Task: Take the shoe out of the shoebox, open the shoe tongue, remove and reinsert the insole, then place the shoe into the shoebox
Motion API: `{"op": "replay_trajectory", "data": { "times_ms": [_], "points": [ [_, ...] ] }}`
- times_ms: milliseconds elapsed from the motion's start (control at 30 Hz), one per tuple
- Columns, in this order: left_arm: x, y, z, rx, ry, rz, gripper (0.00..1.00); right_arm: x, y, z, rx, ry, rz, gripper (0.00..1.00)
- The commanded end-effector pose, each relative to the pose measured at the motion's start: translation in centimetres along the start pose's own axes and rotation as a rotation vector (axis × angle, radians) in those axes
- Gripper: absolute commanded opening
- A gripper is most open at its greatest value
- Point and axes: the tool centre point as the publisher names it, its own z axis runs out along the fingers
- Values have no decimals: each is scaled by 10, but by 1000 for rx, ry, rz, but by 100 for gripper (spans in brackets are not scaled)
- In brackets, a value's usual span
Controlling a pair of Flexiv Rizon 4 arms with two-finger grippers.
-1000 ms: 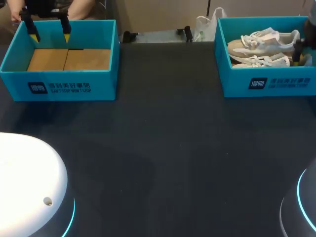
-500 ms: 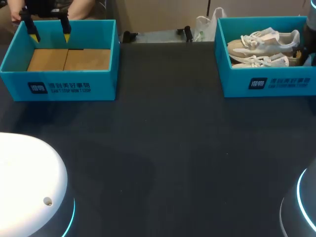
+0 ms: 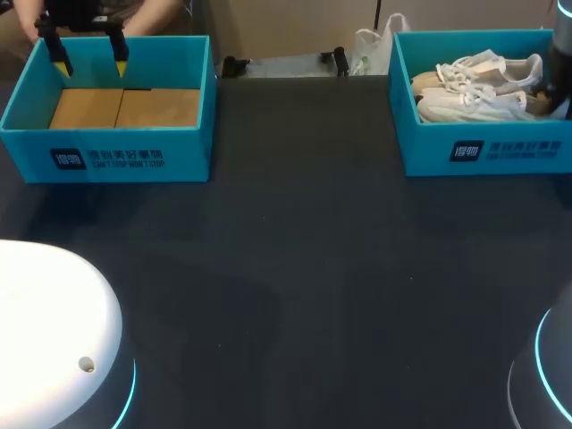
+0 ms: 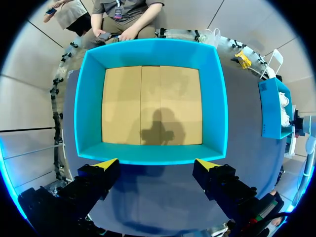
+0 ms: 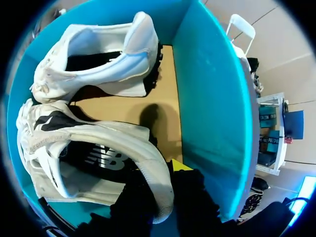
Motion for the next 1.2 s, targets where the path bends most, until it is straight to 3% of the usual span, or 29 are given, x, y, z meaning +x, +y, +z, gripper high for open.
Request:
{"op": "replay_trajectory", "data": {
  "times_ms": [33, 733, 1200],
  "points": [
    [0, 0, 0, 0, 0, 0, 100, -3, -6, -27, -8, -21, -14, 0],
    [0, 0, 0, 0, 0, 0, 100, -7, 1, -136, -79, -52, -40, 0],
    [0, 0, 0, 0, 0, 0, 100, -3, 2, -187, -92, -63, -59, 0]
  ]
}}
